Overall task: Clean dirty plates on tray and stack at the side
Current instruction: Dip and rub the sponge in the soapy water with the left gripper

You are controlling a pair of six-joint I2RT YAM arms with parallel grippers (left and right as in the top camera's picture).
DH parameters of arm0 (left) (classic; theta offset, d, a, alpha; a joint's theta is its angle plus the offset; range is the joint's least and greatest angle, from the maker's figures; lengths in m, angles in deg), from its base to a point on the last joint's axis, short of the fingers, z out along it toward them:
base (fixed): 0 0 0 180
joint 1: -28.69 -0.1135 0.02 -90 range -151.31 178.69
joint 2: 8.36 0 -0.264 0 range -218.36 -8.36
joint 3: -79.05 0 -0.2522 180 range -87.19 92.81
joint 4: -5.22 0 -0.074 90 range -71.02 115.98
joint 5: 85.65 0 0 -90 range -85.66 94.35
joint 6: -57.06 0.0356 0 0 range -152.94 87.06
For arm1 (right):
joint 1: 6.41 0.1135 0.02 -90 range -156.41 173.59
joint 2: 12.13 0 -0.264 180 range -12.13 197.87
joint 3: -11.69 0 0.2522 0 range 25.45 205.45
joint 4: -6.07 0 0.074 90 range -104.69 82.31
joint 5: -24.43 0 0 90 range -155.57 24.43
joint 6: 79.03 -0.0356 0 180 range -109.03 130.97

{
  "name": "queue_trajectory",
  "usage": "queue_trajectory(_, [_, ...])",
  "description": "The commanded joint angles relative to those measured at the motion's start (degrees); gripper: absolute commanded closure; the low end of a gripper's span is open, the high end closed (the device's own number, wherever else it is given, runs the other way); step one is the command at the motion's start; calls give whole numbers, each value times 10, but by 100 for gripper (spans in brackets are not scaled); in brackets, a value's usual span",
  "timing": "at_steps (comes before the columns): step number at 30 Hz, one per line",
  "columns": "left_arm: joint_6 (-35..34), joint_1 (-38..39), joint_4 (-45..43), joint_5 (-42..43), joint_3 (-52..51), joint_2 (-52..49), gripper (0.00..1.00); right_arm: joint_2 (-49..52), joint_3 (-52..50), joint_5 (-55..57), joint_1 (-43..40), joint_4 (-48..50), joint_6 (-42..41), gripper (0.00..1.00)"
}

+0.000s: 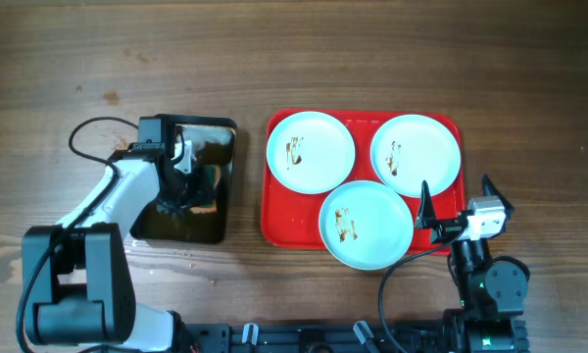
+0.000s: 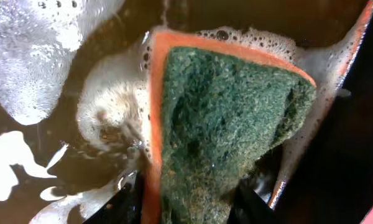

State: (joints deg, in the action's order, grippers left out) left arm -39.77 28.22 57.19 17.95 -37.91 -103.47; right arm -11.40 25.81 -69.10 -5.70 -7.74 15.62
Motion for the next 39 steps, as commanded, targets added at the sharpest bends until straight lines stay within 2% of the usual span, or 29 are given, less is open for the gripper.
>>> queue_trajectory(1, [-20,-1,5,-1,-14,-14,96,-5,-1,7,2,1,5,0])
queue_trajectory(5, [-9,0,-1,-2,-14,-14,96,-5,-1,7,2,1,5,0])
queue_trajectory(6, [-14,0,-2,-2,-14,-14,68,-5,-1,7,2,2,5,0])
queue_trajectory(7, [-14,0,1,-2,-14,-14,0,-5,-1,7,2,1,5,0])
queue_trajectory(11, [-11,0,-26,-2,-13,-14,0,-5,-1,7,2,2,5,0])
queue_trajectory(12, [-11,0,-40,-2,-13,-14,12,-5,-1,7,2,2,5,0])
queue_trajectory(13, [-11,0,-46,-7,-13,-14,39,-5,-1,7,2,1,5,0])
queue_trajectory(14, [-11,0,-43,-29,-13,-14,55,-5,-1,7,2,1,5,0])
queue_trajectory(15, [-11,0,-41,-28,-13,-14,66,-5,-1,7,2,1,5,0])
queue_trajectory(16, [-11,0,-41,-28,-13,-14,96,-5,-1,7,2,1,5,0])
queue_trajectory(18, [-11,0,-41,-28,-13,-14,96,-5,-1,7,2,2,5,0])
queue_trajectory(19, [-11,0,-44,-28,-13,-14,85,-5,-1,7,2,2,5,0])
queue_trajectory(20, [-11,0,-41,-28,-13,-14,58,-5,-1,7,2,1,5,0])
queue_trajectory(21, [-11,0,-31,-28,-13,-14,87,-5,-1,7,2,1,5,0])
queue_trajectory(22, [-11,0,-21,-28,-13,-14,96,-5,-1,7,2,1,5,0])
queue_trajectory(23, [-12,0,-21,-27,-13,-14,88,-5,-1,7,2,1,5,0])
queue_trajectory(24, [-12,0,-19,-28,-13,-14,57,-5,-1,7,2,1,5,0])
queue_trajectory(25, [-12,0,-18,-28,-13,-14,38,-5,-1,7,2,1,5,0])
queue_trajectory(26, [-12,0,-18,-28,-13,-14,28,-5,-1,7,2,1,5,0])
queue_trajectory(27, [-11,0,-16,-28,-13,-14,13,-5,-1,7,2,1,5,0])
queue_trajectory(28, [-11,0,-13,-28,-12,-14,10,-4,-1,7,2,1,5,0])
queue_trajectory(29, [-11,0,-11,-28,-11,-14,15,-3,-1,7,2,1,5,0])
queue_trajectory(32, [-11,0,4,-28,2,-14,46,-3,-1,7,2,1,5,0])
queue_trajectory(35, [-11,0,33,-29,22,-14,48,-3,-1,7,2,1,5,0])
queue_trajectory(37, [-11,0,40,-33,25,-14,54,-3,-1,7,2,1,5,0])
queue_trajectory(39, [-11,0,41,-45,26,-14,49,-3,-1,7,2,1,5,0])
